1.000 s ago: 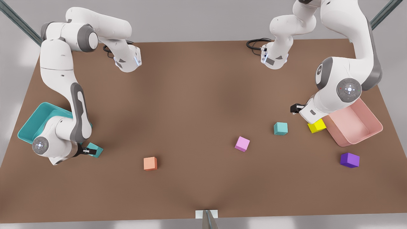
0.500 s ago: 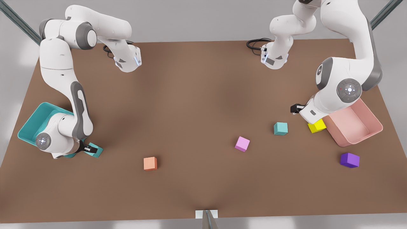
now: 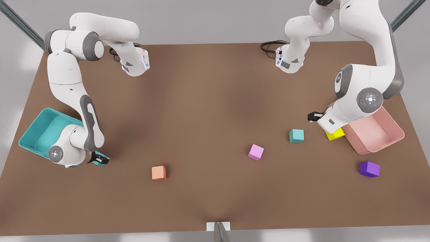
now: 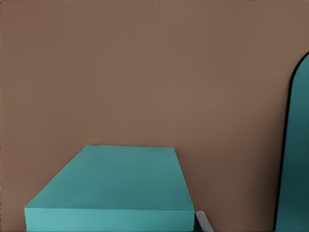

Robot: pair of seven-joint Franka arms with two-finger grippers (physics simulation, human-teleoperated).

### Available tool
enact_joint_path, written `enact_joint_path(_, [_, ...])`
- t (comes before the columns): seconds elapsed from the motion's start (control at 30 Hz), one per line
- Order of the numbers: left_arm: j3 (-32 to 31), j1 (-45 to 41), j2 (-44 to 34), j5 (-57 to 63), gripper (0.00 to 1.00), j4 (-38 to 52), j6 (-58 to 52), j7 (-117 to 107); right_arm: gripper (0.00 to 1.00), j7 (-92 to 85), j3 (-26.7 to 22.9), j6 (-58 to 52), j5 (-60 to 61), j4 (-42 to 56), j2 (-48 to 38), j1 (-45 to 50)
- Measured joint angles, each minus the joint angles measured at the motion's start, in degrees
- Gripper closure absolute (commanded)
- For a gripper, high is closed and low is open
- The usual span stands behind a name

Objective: Stack the two blue cubes on top of each other

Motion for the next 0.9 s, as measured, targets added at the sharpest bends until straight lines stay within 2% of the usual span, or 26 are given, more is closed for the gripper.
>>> enact_joint_path(0.03, [0.0, 0.0, 0.0, 0.0, 0.00, 0.0, 0.0, 0.0, 0.26, 0.2, 0.0, 0.2, 0.0, 0.0, 0.0, 0.1])
enact_joint_path(0.07, [0.0, 0.0, 0.0, 0.0, 0.00, 0.0, 0.0, 0.0, 0.35, 0.2, 0.1, 0.3, 0.3, 0.0, 0.0, 0.1])
enact_joint_path(0.17, [0.0, 0.0, 0.0, 0.0, 0.00, 0.0, 0.0, 0.0, 0.43, 0.2, 0.3, 0.6, 0.7, 0.6, -0.1, 0.2])
enact_joint_path(0.3, [0.0, 0.0, 0.0, 0.0, 0.00, 0.0, 0.0, 0.0, 0.42, 0.2, 3.4, -0.3, 0.8, 1.3, -2.7, 0.1])
enact_joint_path(0.37, [0.0, 0.0, 0.0, 0.0, 0.00, 0.0, 0.0, 0.0, 0.42, 0.3, 8.5, -1.4, 0.8, 1.4, -5.2, 0.2])
enact_joint_path(0.5, [0.0, 0.0, 0.0, 0.0, 0.00, 0.0, -0.3, 0.0, 0.40, 1.0, 23.5, -3.4, 0.6, 4.4, -6.7, 0.9])
enact_joint_path(0.57, [0.0, 0.1, 0.5, -0.5, 0.00, 0.0, -0.5, 0.0, 0.40, 2.8, 26.7, -4.0, 0.4, 6.7, -6.8, 6.0])
enact_joint_path(0.7, [0.1, 3.2, 8.7, -1.8, 0.00, -0.3, 1.5, -0.1, 0.40, 10.4, 27.2, -4.0, -2.2, 16.3, -1.9, 22.2])
enact_joint_path(0.83, [2.4, 0.0, 9.9, -1.9, 0.00, -12.1, 12.1, -0.7, 0.40, 20.8, 26.4, -0.3, -10.3, 21.0, 5.7, 32.9])
enact_joint_path(0.9, [2.7, -1.3, 10.3, -1.9, 0.00, -16.3, 18.7, -1.1, 0.40, 25.9, 23.8, 2.2, -13.4, 22.1, 8.3, 37.2])
